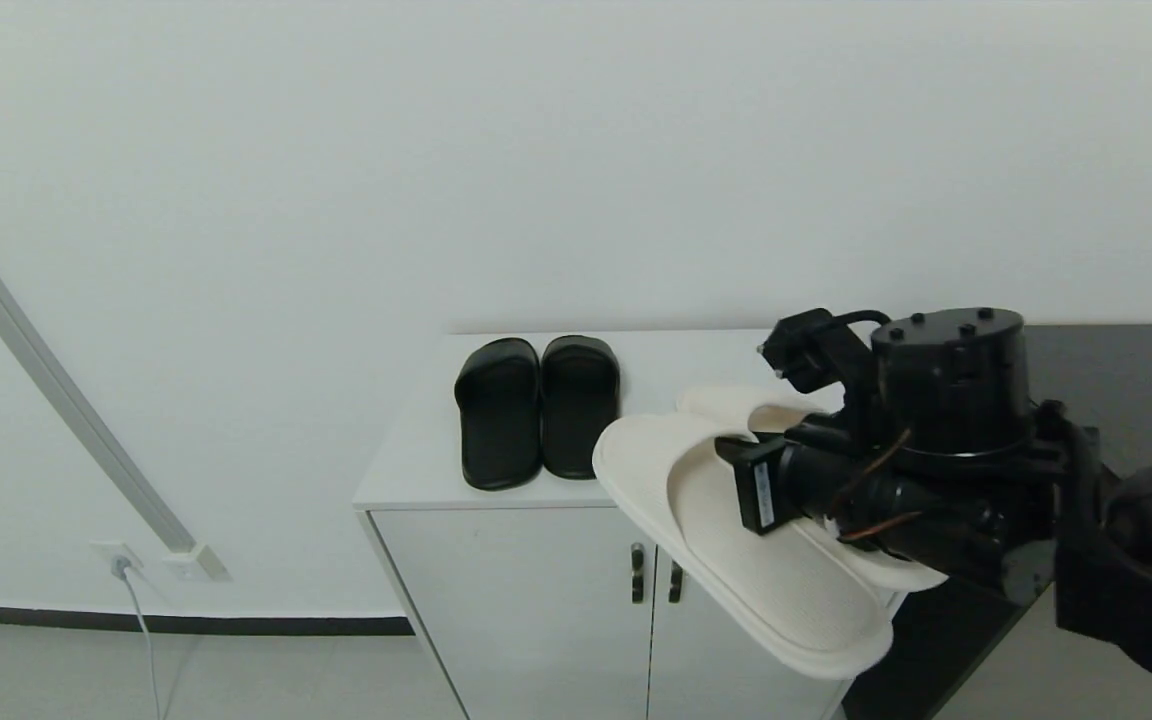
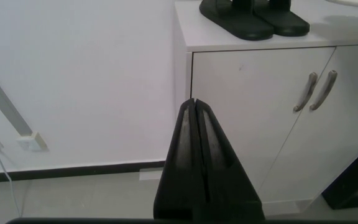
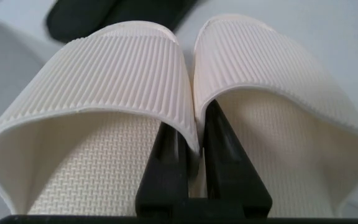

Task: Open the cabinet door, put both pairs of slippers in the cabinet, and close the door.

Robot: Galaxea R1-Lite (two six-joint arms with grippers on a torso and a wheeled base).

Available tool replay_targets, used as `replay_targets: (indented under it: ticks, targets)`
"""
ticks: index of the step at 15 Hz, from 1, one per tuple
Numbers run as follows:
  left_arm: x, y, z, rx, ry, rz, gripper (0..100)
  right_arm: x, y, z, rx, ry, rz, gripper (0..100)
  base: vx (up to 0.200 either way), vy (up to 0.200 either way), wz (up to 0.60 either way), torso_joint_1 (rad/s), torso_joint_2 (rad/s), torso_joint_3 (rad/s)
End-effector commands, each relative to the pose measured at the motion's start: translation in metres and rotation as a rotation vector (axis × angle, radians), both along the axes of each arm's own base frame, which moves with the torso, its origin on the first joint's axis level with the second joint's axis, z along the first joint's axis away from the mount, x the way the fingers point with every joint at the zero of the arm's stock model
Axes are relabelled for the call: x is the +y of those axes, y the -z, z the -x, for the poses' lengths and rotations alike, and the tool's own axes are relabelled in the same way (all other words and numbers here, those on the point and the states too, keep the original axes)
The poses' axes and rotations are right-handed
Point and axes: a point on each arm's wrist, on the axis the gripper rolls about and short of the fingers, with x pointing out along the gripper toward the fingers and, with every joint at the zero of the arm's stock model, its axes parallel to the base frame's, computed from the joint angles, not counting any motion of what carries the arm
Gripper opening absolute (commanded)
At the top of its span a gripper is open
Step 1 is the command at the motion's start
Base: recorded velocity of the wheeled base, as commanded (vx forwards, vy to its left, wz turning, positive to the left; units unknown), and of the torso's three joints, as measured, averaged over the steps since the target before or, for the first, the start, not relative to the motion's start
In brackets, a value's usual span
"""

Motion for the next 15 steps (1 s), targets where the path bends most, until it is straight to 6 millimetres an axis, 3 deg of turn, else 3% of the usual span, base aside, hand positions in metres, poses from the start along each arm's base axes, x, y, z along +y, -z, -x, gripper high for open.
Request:
replay_targets:
  ticks: [1,6,15]
  targets:
    - [0.0,0.0,0.0,0.0,0.001,0.0,0,-0.02,-0.006,0.028,-0.059,-0.059,-0.014,0,0.0,0.0,0.0,0.0,0.0,0.0]
    - [0.0,0.0,0.0,0.0,0.001,0.0,0,-0.018,0.004,0.034,-0.067,-0.099,-0.015,0,0.0,0.0,0.0,0.0,0.0,0.0]
    - [0.0,0.0,0.0,0.0,0.0,0.0,0,-0.019,0.009,0.037,-0.051,-0.115,-0.007,0,-0.178,0.0,0.0,0.001,0.0,0.002]
